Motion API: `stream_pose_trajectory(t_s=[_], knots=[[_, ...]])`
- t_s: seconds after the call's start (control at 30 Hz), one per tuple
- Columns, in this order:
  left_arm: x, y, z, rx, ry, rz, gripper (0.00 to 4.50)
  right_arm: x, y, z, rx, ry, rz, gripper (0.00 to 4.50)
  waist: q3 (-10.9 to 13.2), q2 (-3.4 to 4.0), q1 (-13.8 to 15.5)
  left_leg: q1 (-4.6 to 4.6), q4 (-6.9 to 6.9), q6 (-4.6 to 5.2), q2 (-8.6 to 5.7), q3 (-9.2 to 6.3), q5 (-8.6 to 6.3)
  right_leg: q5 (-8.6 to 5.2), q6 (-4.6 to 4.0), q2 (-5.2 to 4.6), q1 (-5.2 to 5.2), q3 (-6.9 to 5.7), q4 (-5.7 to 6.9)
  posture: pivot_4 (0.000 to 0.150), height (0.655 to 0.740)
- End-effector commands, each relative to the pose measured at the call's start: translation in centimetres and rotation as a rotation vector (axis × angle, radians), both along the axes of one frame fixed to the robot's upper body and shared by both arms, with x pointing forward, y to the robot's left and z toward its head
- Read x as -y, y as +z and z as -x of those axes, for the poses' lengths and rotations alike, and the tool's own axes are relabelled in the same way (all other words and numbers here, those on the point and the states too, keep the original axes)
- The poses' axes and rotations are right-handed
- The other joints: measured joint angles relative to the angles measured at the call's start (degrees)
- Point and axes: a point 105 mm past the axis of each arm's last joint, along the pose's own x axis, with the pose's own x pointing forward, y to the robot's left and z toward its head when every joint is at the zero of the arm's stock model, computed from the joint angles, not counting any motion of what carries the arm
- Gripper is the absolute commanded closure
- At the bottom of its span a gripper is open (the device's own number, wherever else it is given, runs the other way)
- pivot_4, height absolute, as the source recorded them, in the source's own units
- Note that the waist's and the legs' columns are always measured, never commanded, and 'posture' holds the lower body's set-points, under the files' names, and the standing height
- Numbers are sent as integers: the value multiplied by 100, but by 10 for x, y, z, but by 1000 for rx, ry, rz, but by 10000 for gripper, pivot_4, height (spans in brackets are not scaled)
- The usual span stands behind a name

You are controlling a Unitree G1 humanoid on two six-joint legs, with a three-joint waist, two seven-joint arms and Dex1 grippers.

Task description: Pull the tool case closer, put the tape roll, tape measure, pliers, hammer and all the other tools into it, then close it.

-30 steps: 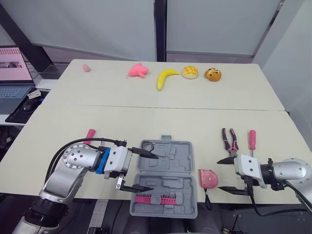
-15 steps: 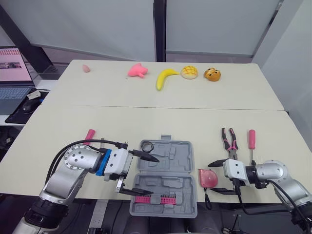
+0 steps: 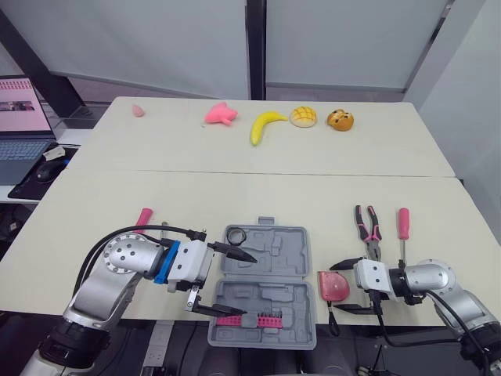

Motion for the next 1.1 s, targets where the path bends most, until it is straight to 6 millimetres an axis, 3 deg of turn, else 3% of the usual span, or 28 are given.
stream_pose_trajectory(t_s=[0.03,0.13,0.2,0.37,0.47,0.53,0.83,1.1], knots=[[2,3,-1,24,-17,7,0,-5,8,-6,45,8,-14,6314,0,0,0,2,0,0,0,2,0,0,0,0,1,1,0,1500,7369],[2,4,-2,26,-12,9,0,-6,10,-7,54,4,-15,13818,0,0,-1,9,-1,0,0,2,0,0,0,0,6,2,0,1500,7369],[1,4,-3,23,-5,3,0,-6,15,-8,64,-2,-21,13809,0,0,-1,13,-1,0,0,2,0,0,0,0,11,2,0,1500,7369],[-11,12,-18,6,147,22,0,0,58,-17,155,-2,66,13809,8,14,-2,23,0,0,0,3,0,-3,5,0,20,5,2,1500,7369],[-24,14,-25,-8,241,-3,0,-16,91,-23,165,37,154,13809,10,18,-45,27,-1,0,1,1,0,-15,26,1,21,4,4,1500,7369],[-28,15,-27,-13,269,-10,0,-24,101,-24,155,49,186,13809,12,20,-66,29,-3,0,3,-1,0,-15,26,2,20,3,6,1500,7369],[-27,18,-43,-10,381,-29,0,-74,122,-58,88,109,355,13809,16,24,-16,14,-4,0,0,-10,0,-17,23,0,10,-10,0,1500,7369],[-21,14,-43,4,380,-21,0,-93,107,-78,89,135,432,13809,14,23,-4,-48,0,-1,-2,-15,0,0,-5,-3,-43,-17,0,1500,7369]])
